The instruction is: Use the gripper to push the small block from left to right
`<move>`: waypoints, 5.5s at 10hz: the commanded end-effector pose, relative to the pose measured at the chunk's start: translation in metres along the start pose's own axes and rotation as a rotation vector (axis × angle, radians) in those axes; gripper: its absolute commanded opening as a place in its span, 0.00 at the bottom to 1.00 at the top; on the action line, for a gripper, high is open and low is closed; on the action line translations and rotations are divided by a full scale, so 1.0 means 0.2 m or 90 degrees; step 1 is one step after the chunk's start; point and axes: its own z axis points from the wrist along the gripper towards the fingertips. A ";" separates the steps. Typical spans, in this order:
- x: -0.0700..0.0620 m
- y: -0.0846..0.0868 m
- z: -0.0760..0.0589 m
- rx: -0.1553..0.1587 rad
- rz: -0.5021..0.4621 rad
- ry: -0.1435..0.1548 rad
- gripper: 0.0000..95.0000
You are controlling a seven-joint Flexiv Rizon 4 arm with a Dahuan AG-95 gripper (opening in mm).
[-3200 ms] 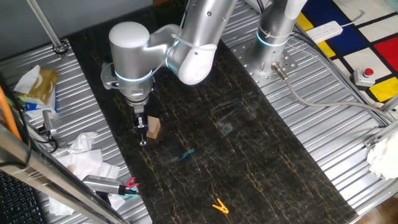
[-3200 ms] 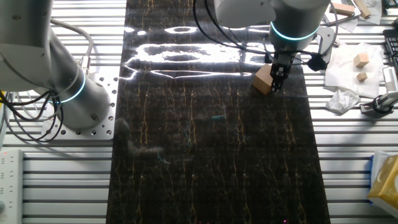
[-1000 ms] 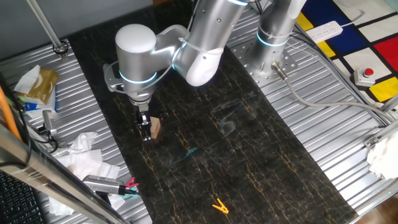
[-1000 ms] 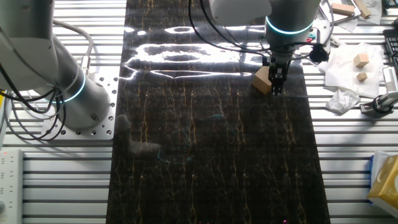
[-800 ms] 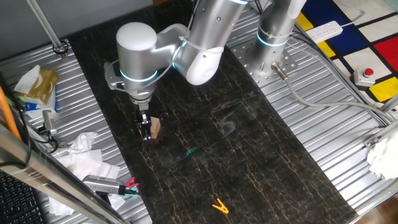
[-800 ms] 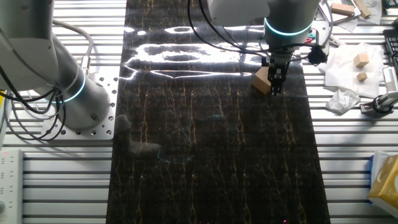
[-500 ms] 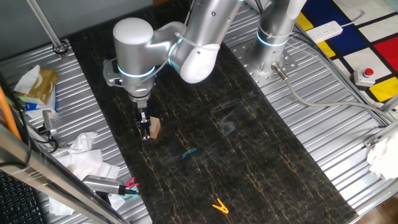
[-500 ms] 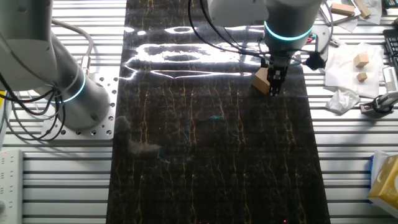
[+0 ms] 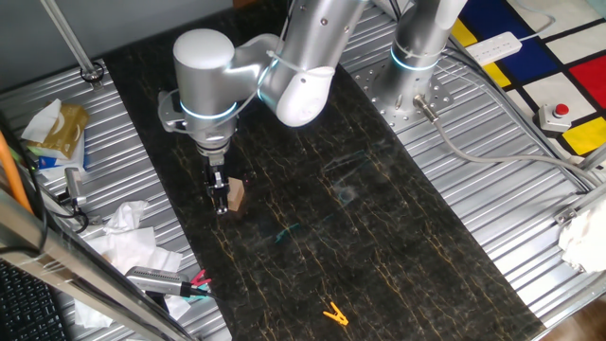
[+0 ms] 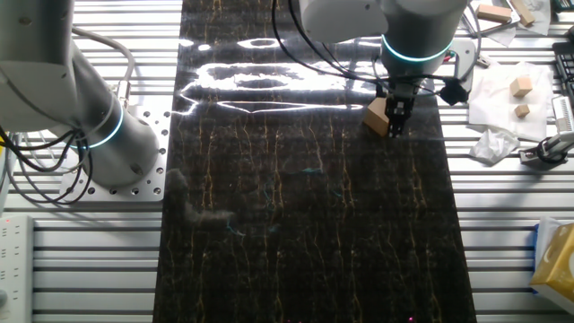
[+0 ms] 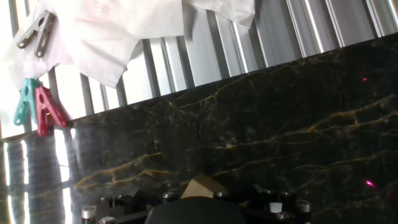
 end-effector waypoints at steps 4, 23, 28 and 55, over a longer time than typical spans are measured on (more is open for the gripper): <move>0.01 0.03 0.02 -0.002 0.015 -0.003 1.00; 0.02 0.17 0.02 0.013 0.014 -0.018 1.00; 0.04 0.13 0.04 0.058 -0.036 -0.023 1.00; 0.13 0.23 0.06 0.016 0.037 -0.018 1.00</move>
